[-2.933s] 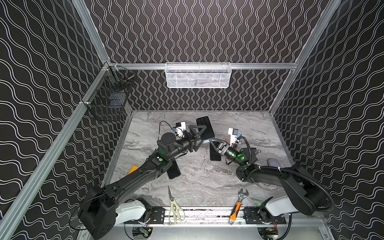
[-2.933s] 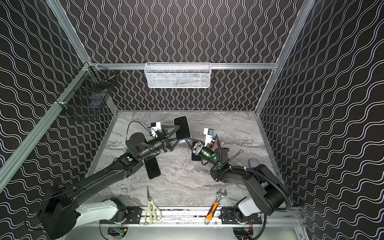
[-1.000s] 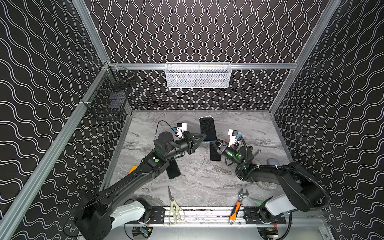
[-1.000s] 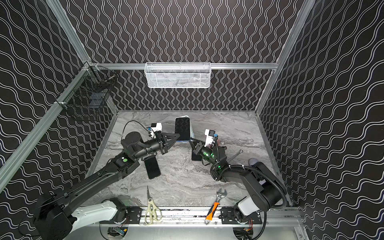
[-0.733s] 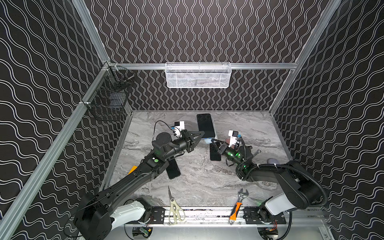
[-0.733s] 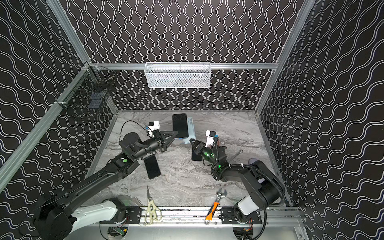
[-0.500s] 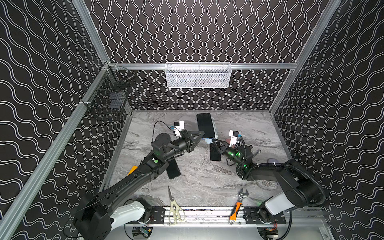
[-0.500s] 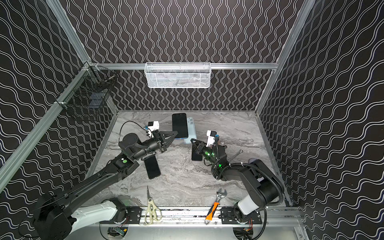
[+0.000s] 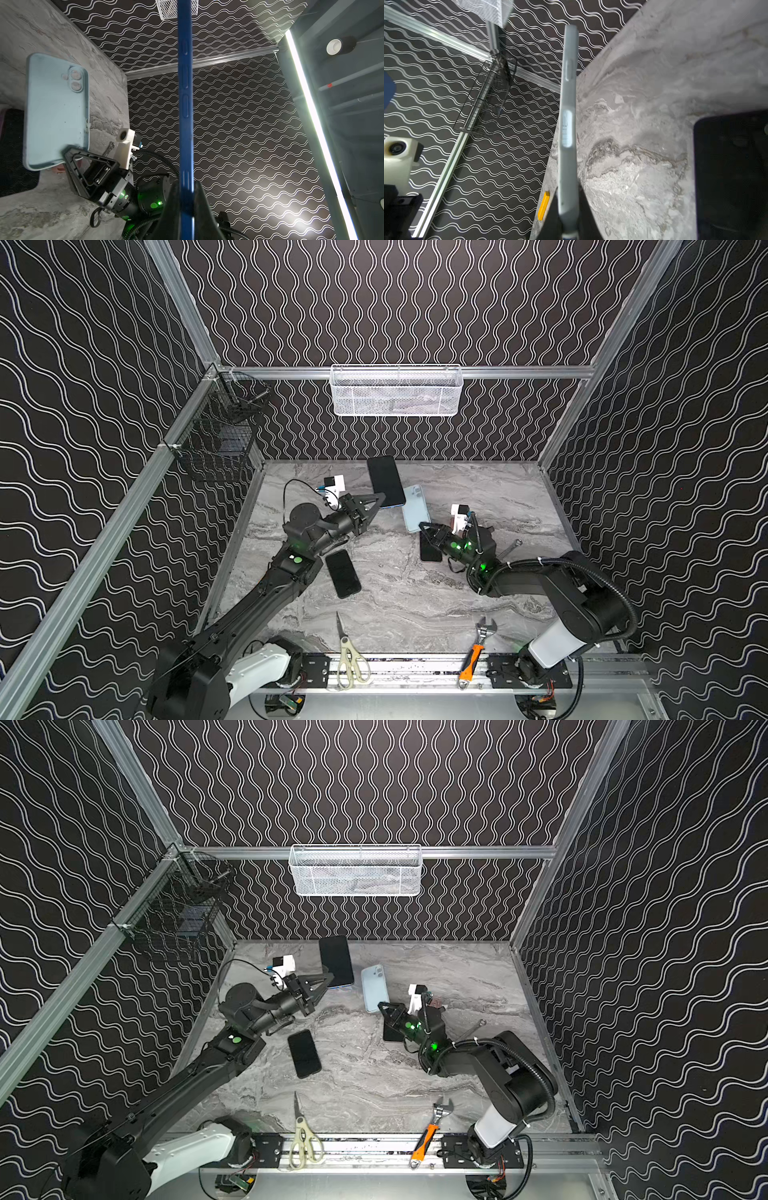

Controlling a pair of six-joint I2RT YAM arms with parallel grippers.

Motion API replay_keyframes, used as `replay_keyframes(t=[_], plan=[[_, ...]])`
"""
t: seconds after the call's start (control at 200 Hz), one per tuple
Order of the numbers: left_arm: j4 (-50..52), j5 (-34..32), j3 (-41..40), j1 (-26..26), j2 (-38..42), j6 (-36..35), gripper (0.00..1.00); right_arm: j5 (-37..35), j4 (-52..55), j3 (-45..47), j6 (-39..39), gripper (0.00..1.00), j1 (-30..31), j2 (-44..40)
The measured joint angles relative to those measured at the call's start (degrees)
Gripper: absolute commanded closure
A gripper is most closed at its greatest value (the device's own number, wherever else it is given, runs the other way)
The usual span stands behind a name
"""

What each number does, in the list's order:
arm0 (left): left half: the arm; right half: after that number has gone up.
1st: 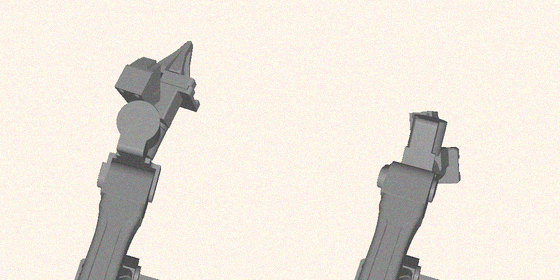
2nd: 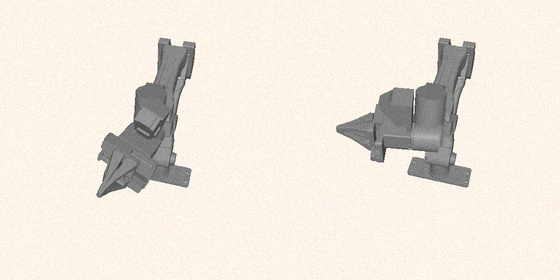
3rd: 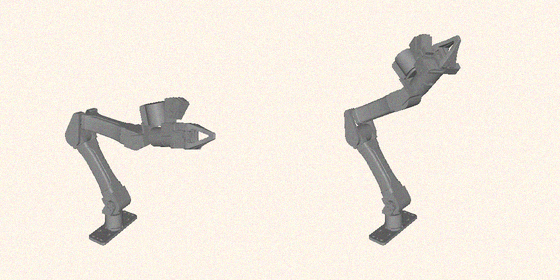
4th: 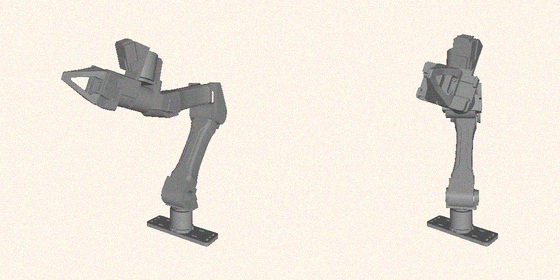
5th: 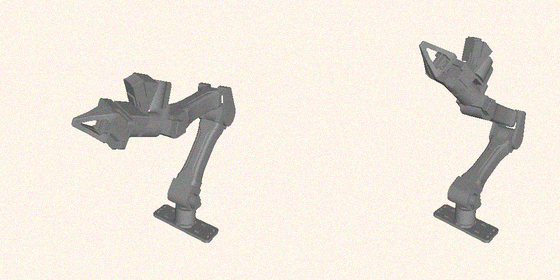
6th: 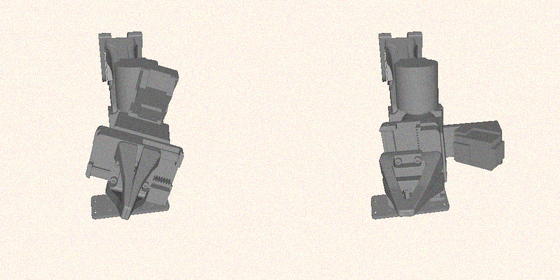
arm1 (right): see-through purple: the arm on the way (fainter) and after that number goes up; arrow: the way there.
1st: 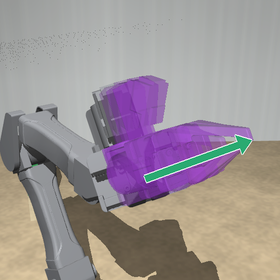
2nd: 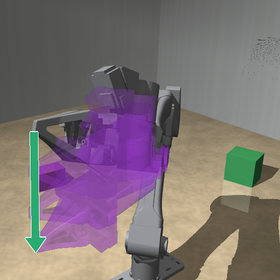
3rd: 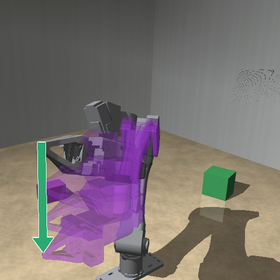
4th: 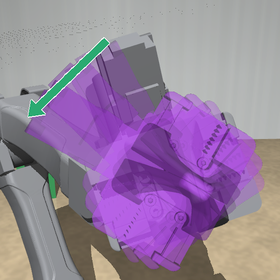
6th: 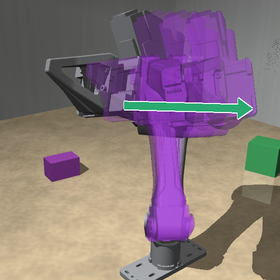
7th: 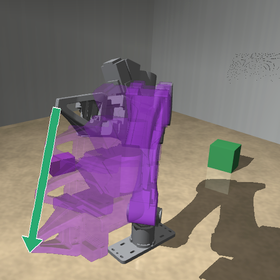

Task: Take the phone out of the phone case
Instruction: Remove the phone case from the phone, then place the phone case at the top-right of the table.

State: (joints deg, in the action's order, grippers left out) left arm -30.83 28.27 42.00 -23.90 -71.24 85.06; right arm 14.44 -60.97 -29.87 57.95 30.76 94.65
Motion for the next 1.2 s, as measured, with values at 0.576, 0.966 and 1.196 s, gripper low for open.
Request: replay_keyframes(t=[0.576, 0.966, 1.196], plan=[[0.07, 9.84, -2.71, 8.92, -2.32, -6.69, 1.0, 1.29, 7.15, -0.81, 0.55, 0.93, -7.69, -2.16], [0.07, 11.37, -2.71, 9.35, -5.92, -11.72, 1.0, 8.09, 15.19, -7.52, -3.52, 0.92, -21.99, 1.68], [0.11, 11.5, -2.45, 9.42, -7.52, -13.2, 1.0, 10.36, 20.92, -16.28, -6.32, 0.91, -26.08, 8.37]])
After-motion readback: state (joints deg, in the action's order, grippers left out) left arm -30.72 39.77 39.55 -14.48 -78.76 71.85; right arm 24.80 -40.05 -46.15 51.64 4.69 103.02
